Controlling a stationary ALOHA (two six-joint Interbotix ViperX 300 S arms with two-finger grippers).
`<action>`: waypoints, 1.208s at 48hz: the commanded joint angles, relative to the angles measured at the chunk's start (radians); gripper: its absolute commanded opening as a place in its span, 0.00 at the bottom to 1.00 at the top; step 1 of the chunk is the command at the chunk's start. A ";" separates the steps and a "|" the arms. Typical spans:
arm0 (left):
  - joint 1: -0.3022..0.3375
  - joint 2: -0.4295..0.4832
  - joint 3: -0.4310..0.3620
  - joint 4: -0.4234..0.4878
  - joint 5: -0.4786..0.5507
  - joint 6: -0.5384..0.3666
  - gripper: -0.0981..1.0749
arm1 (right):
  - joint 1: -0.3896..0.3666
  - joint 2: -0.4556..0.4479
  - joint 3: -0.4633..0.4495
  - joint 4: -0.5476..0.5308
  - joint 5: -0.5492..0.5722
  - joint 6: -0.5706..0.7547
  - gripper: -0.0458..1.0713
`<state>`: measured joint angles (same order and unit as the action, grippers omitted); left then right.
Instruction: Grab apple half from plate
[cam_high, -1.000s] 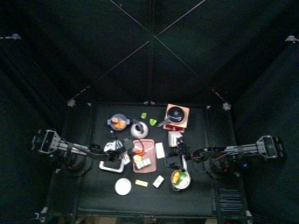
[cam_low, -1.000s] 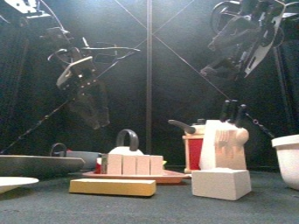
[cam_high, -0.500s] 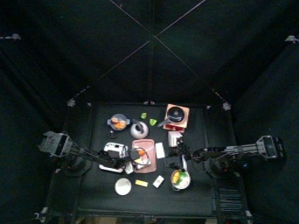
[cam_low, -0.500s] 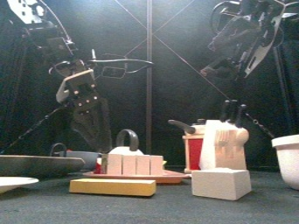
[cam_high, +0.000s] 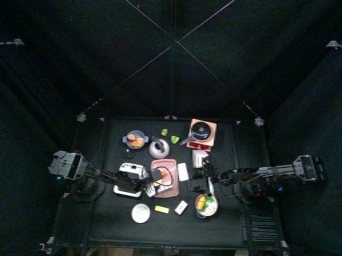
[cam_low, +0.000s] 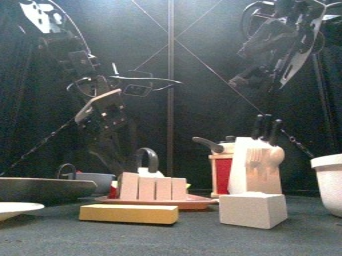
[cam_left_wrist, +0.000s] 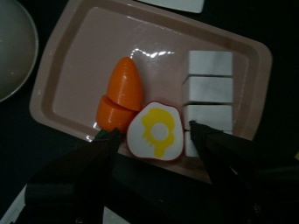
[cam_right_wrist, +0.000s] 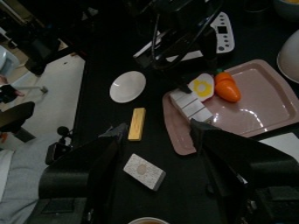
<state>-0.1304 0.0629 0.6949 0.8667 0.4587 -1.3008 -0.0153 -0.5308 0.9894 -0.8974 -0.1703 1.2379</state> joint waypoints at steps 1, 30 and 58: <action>0.011 -0.003 -0.003 -0.012 0.021 -0.002 0.91 | -0.002 -0.008 -0.009 0.003 -0.003 0.000 0.86; 0.009 0.015 -0.031 -0.029 -0.011 0.006 0.90 | -0.003 -0.006 -0.009 0.003 -0.005 0.000 0.85; 0.012 0.060 -0.064 -0.029 -0.011 0.006 0.90 | -0.002 -0.006 -0.009 0.003 -0.003 0.000 0.86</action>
<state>-0.1212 0.1273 0.6504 0.8360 0.4510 -1.2962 -0.0153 -0.5308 0.9894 -0.8958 -0.1703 1.2379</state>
